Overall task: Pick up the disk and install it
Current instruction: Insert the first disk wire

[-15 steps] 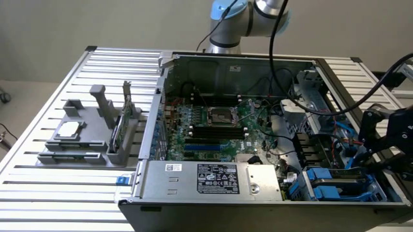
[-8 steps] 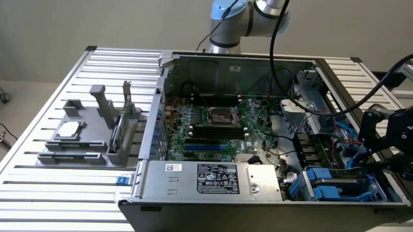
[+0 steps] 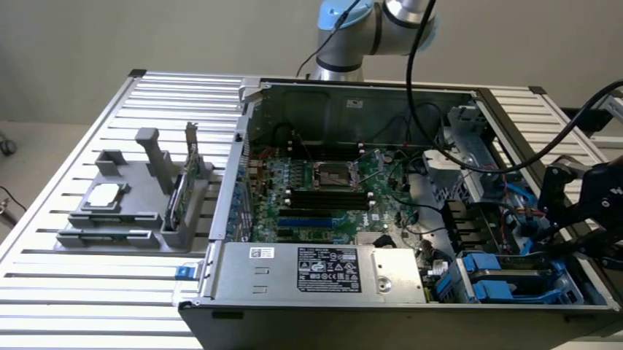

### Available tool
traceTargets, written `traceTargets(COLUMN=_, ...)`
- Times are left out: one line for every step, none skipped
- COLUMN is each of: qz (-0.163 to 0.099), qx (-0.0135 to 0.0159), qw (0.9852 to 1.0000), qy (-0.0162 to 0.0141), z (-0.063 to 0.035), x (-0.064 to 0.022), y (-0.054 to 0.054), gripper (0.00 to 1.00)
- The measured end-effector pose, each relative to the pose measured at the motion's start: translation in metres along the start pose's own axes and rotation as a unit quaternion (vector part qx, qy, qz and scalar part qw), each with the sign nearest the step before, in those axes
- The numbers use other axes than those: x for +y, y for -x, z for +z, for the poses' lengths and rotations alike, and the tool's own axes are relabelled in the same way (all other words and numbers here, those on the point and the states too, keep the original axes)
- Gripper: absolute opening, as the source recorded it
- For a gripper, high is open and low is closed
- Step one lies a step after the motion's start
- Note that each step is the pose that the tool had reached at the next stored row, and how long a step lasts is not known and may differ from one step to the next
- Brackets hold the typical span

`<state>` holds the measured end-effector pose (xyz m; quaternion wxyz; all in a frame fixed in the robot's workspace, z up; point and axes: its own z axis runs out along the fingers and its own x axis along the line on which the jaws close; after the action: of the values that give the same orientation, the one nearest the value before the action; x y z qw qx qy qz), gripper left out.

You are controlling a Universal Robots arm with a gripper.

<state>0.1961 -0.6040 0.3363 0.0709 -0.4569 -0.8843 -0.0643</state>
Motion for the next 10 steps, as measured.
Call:
traceTargets(qz=0.000, qx=0.0000, qw=1.0000, qy=0.0001, z=0.0001, x=0.0003, y=0.0000, gripper=0.31)
traceTargets(qz=0.000, qx=0.0000, qw=1.0000, qy=0.0001, z=0.0002, x=0.0006, y=-0.0001, gripper=0.29)
traceTargets(qz=0.000, qx=0.0000, qw=1.0000, qy=0.0000, z=0.0002, x=0.0008, y=-0.0002, gripper=0.29)
traceTargets(qz=0.000, qx=-0.0001, qw=1.0000, qy=0.0000, z=0.0002, x=0.0009, y=-0.0002, gripper=0.22)
traceTargets(qz=0.000, qx=0.0000, qw=1.0000, qy=0.0000, z=0.0003, x=0.0011, y=-0.0002, gripper=0.17)
traceTargets(qz=0.000, qx=0.0000, qw=1.0000, qy=-0.0001, z=0.0003, x=0.0013, y=-0.0002, gripper=0.17)
traceTargets(qz=0.000, qx=0.0001, qw=1.0000, qy=-0.0002, z=0.0004, x=0.0014, y=-0.0003, gripper=0.17)
traceTargets(qz=0.000, qx=0.0002, qw=1.0000, qy=-0.0003, z=0.0004, x=0.0014, y=-0.0004, gripper=0.17)
traceTargets(qz=0.000, qx=0.0002, qw=1.0000, qy=-0.0004, z=0.0004, x=0.0016, y=-0.0007, gripper=0.17)
traceTargets(qz=0.000, qx=0.0004, qw=1.0000, qy=-0.0007, z=0.0004, x=0.0019, y=-0.0011, gripper=0.17)
